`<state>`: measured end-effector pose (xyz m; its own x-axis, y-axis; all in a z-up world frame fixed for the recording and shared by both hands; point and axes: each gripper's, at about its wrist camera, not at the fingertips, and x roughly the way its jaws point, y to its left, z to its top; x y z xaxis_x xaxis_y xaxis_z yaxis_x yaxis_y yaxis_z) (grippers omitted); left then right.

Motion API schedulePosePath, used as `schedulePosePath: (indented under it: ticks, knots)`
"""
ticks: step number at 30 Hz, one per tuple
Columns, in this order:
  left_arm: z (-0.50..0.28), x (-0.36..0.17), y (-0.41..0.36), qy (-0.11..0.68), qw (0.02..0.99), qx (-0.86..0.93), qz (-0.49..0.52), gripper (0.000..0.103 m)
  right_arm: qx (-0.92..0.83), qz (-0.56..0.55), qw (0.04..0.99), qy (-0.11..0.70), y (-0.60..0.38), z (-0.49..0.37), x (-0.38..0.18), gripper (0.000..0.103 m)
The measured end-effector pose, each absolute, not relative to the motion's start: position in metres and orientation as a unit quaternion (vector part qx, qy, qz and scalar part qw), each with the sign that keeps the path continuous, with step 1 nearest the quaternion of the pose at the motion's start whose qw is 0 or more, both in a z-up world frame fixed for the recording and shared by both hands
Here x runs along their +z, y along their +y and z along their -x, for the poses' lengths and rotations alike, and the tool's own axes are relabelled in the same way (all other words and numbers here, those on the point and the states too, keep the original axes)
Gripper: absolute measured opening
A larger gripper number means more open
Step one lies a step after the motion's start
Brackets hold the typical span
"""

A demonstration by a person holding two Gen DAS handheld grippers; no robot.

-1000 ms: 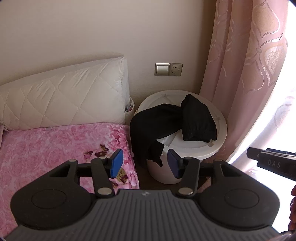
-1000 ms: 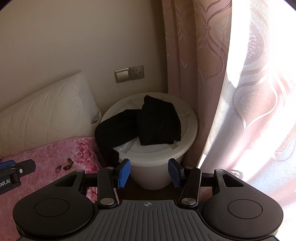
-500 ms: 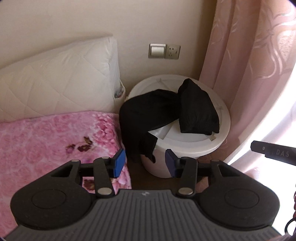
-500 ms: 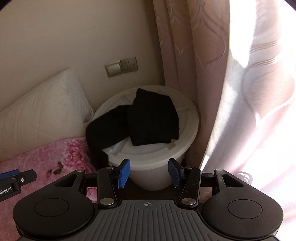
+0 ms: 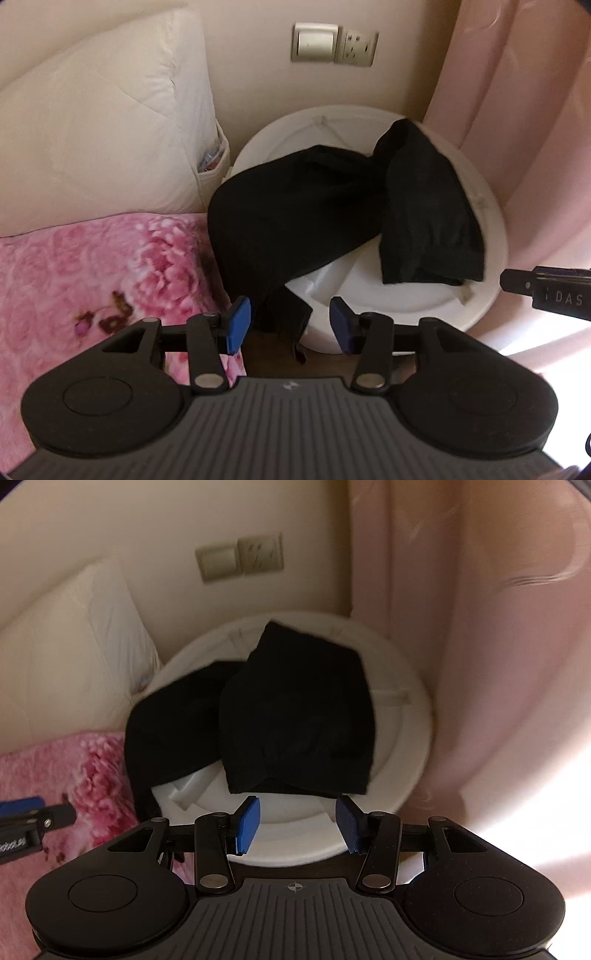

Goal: Fold clothes
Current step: 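Close both grippers on the black trousers on the bin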

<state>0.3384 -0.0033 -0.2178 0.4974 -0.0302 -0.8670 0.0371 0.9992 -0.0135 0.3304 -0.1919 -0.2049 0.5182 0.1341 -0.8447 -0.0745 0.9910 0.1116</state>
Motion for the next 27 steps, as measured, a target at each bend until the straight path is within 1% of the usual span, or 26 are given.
schedulePosePath:
  ticks: [10, 15, 18, 19, 22, 23, 24, 25, 27]
  knots:
    - [-0.414, -0.299, 0.000, 0.539, 0.842, 0.003, -0.003, 0.043, 0.102, 0.001, 0.852, 0.513, -0.161, -0.415, -0.262, 0.050]
    - [-0.432, -0.333, 0.010, 0.559, 0.829, 0.015, -0.008, 0.044, 0.113, 0.039, 0.850, 0.512, -0.141, -0.442, -0.284, 0.058]
    - [-0.436, -0.344, 0.017, 0.558, 0.830, 0.014, 0.003, 0.052, 0.121, 0.073, 0.848, 0.511, -0.130, -0.450, -0.299, 0.061]
    - [-0.437, -0.347, 0.019, 0.555, 0.831, 0.017, 0.007, 0.058, 0.121, 0.084, 0.847, 0.511, -0.127, -0.453, -0.303, 0.061]
    - [-0.445, -0.354, 0.028, 0.551, 0.833, 0.027, 0.035, 0.069, 0.113, 0.108, 0.844, 0.513, -0.123, -0.459, -0.314, 0.062]
    - [-0.448, -0.355, 0.033, 0.553, 0.831, 0.024, 0.055, 0.069, 0.112, 0.110, 0.843, 0.515, -0.124, -0.461, -0.315, 0.061]
    - [-0.451, -0.357, 0.038, 0.554, 0.829, 0.022, 0.075, 0.065, 0.113, 0.109, 0.842, 0.515, -0.126, -0.462, -0.316, 0.061]
    - [-0.454, -0.359, 0.042, 0.553, 0.828, 0.009, 0.097, 0.056, 0.114, 0.107, 0.842, 0.516, -0.128, -0.464, -0.316, 0.059]
    - [-0.455, -0.359, 0.042, 0.554, 0.826, 0.007, 0.104, 0.057, 0.118, 0.100, 0.843, 0.516, -0.132, -0.466, -0.316, 0.022]
